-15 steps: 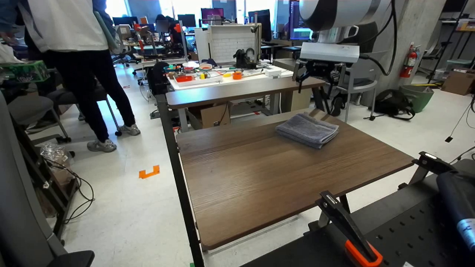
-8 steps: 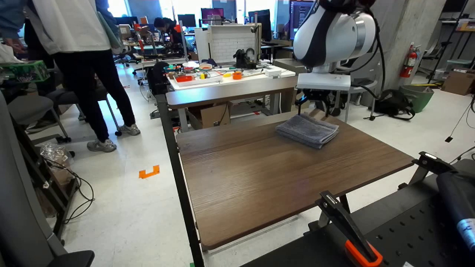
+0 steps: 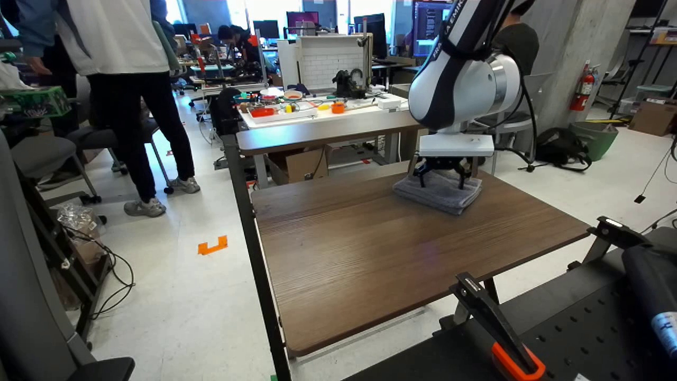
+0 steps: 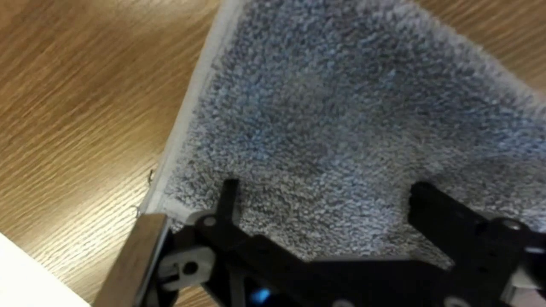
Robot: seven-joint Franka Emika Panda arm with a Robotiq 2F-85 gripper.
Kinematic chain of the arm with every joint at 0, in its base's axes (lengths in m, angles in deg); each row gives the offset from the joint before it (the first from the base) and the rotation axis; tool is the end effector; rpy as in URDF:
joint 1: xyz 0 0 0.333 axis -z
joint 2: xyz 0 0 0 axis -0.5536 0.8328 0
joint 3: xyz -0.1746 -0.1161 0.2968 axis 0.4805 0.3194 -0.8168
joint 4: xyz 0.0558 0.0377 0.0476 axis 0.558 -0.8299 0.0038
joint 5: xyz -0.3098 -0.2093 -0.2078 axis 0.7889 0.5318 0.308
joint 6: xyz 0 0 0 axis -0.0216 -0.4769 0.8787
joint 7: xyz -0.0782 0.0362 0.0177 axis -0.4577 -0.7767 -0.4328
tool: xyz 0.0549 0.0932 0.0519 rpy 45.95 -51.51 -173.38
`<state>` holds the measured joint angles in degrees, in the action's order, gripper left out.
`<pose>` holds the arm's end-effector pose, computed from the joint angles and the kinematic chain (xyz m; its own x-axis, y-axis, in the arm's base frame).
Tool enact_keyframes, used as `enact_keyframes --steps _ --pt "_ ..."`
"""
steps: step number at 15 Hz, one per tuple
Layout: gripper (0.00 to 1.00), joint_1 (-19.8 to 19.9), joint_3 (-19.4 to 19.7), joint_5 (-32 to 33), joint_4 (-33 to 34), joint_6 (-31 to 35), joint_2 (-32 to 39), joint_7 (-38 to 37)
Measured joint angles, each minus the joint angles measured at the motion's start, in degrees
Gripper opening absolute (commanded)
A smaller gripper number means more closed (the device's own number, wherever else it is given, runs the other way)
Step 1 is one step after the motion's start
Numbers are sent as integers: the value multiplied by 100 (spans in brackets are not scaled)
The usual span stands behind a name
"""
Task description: Move the towel forward
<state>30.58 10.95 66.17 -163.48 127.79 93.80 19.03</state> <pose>0.7324 -0.0812 0.0281 0.8492 -0.5122 0.1286 -0.5248 -0.8456 0.0978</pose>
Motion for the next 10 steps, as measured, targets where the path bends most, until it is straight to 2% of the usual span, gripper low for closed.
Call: enact_keyframes --steps 3,10 --pt "100 -70 -48 1 -276 56 -103 426" --pt "100 -158 -187 125 -1506 148 -570 1245"
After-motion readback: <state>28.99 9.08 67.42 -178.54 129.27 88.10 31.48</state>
